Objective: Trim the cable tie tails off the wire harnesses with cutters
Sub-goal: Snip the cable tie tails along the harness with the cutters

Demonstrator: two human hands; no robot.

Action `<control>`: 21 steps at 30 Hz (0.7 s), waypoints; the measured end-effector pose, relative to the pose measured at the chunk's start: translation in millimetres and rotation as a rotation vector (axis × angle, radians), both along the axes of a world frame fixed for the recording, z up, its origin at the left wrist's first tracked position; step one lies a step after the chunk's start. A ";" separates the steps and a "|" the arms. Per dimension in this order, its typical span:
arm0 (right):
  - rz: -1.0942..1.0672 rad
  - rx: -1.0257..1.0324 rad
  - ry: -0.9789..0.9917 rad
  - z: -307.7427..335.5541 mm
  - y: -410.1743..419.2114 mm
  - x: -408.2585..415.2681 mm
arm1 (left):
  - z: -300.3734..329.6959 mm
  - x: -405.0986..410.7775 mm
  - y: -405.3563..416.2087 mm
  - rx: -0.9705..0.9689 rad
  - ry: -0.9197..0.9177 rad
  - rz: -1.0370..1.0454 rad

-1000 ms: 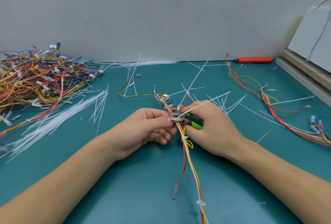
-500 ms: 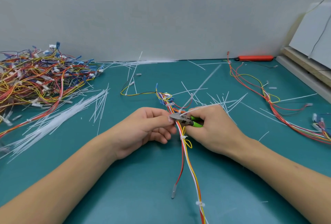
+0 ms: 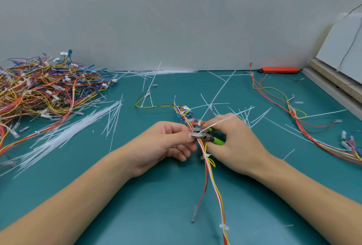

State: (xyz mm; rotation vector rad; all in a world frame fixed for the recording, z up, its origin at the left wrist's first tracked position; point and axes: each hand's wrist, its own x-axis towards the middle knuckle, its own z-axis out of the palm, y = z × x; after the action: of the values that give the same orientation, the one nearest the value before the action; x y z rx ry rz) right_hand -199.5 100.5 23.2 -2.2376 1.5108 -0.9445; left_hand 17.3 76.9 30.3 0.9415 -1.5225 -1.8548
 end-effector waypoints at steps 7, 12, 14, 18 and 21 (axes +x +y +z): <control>-0.013 0.024 0.013 -1.6 -1.5 -1.7 | -2.3 0.0 -2.2 0.002 -0.009 0.008; -0.005 0.035 0.024 -0.1 -1.5 -1.1 | -3.1 0.6 -2.9 0.005 -0.007 0.002; -0.005 0.045 0.032 0.1 -1.6 -1.5 | -3.2 1.0 -3.0 0.004 -0.008 0.007; 0.000 0.043 0.039 -0.3 -1.9 -2.4 | -4.0 0.3 -3.5 -0.004 -0.014 0.013; 0.002 0.042 0.038 -0.9 -2.2 -2.7 | -4.8 0.0 -3.1 -0.012 -0.021 0.026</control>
State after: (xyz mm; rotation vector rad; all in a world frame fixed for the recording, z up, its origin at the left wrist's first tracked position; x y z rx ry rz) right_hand -202.2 98.2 22.4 -2.2388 1.5299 -0.8666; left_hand 17.3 73.7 25.5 0.9732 -1.5249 -1.8214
